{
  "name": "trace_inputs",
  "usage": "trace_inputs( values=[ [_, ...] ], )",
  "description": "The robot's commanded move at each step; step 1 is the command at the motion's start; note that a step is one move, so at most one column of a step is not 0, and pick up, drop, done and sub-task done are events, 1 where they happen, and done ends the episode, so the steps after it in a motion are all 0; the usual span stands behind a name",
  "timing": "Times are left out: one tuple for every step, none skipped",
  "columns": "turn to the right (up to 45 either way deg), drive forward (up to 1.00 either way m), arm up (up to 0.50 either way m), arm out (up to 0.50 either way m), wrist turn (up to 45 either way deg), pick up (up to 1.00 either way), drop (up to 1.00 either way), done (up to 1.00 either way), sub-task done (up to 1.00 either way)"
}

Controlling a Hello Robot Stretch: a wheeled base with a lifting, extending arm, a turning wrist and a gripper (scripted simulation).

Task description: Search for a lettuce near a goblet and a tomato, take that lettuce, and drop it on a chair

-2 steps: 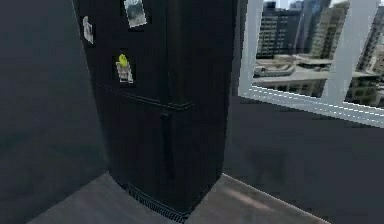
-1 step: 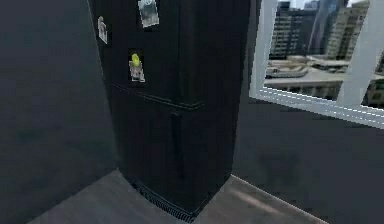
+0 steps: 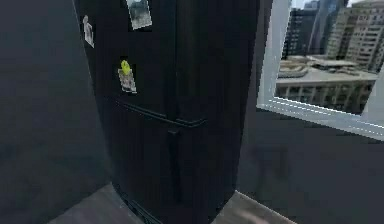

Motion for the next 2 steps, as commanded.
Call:
trace_inputs(
  values=[
    [-45.0, 0.0, 0.0, 0.0, 0.0, 0.0, 0.0, 0.0, 0.0],
    [-6.0, 0.0, 0.0, 0.0, 0.0, 0.0, 0.0, 0.0, 0.0]
  ],
)
